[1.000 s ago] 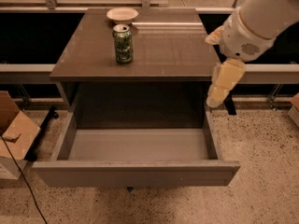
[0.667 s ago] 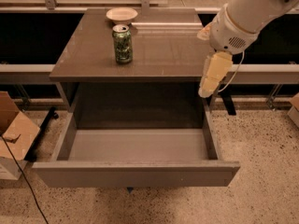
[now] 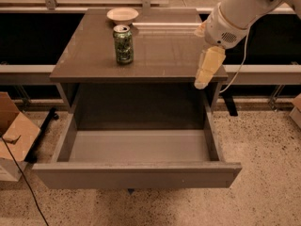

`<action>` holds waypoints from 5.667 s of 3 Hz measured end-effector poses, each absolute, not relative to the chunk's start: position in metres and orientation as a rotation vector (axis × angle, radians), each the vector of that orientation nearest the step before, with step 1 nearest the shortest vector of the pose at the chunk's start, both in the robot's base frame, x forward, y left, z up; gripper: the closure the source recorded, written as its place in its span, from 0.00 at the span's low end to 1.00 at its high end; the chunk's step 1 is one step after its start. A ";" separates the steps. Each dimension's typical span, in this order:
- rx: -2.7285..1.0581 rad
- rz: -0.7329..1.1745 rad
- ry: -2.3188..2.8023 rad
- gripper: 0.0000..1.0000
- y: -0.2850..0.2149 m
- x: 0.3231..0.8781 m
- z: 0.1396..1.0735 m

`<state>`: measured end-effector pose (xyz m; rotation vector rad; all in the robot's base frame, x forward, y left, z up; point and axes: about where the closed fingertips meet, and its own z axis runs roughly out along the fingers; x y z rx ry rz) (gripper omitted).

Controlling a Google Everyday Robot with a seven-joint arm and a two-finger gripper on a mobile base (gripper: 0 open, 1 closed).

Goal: Place green can into top drawer

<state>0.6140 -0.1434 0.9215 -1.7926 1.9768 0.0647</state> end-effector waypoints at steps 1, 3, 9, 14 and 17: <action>-1.738 0.090 1.941 0.00 -0.135 0.620 0.916; -1.633 0.189 1.774 0.00 -0.096 0.670 0.907; -1.734 0.458 1.581 0.00 0.032 0.766 0.872; -1.759 0.532 1.469 0.38 0.100 0.776 0.886; -1.741 0.475 1.499 1.00 0.062 0.759 0.919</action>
Offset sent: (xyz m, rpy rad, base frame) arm 0.0620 0.0483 -0.0104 0.3050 -0.1665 0.0207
